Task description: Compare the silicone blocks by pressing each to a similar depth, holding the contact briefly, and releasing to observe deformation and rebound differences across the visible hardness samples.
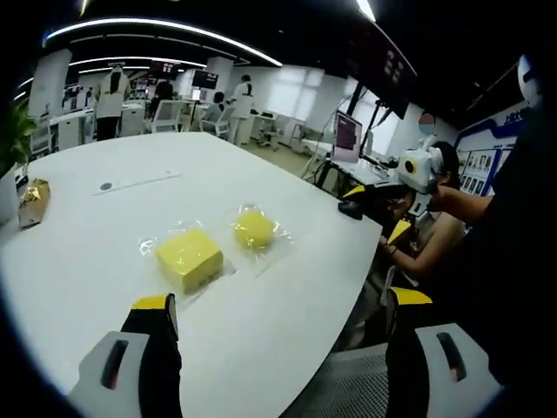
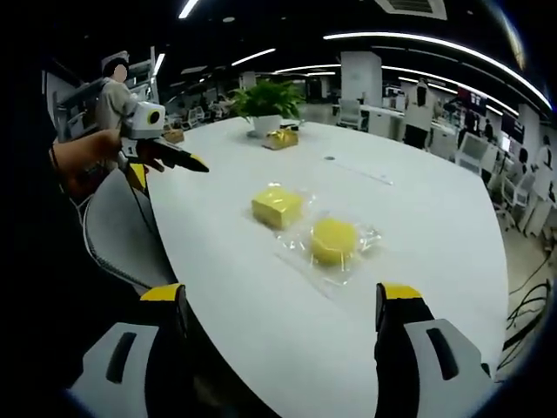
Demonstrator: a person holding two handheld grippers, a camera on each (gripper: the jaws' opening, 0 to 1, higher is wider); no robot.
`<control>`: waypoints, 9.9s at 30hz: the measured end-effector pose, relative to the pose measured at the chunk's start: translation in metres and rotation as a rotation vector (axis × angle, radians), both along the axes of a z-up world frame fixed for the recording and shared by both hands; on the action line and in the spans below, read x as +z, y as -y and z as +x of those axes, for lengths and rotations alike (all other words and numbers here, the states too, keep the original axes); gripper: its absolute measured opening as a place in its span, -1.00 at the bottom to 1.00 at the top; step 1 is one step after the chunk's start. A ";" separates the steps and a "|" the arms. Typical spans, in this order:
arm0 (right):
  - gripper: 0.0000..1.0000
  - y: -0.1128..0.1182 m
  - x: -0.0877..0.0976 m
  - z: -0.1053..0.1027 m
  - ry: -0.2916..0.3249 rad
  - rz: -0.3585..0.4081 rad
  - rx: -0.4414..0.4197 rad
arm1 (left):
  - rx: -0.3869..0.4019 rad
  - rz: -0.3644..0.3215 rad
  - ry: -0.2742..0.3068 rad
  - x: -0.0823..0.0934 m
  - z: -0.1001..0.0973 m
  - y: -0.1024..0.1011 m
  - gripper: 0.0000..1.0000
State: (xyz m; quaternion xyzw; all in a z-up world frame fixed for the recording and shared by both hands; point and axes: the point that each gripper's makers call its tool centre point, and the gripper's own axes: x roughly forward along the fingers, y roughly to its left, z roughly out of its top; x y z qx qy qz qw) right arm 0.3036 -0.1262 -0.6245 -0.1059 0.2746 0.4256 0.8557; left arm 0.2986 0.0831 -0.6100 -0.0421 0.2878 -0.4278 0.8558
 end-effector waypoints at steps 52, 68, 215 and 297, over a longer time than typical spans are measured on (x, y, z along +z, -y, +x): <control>0.92 0.010 0.015 0.010 0.032 0.070 -0.069 | 0.014 -0.009 -0.009 0.000 -0.002 -0.004 0.98; 0.92 0.009 0.009 0.007 0.011 0.087 -0.071 | 0.058 0.012 -0.025 -0.007 0.015 -0.022 0.98; 0.39 -0.021 0.054 0.013 0.101 0.125 0.107 | -0.476 0.001 0.290 0.147 0.064 0.081 -1.00; -0.78 -0.110 0.126 0.042 0.151 0.433 0.342 | -0.650 -0.105 0.370 0.187 0.039 0.122 -1.00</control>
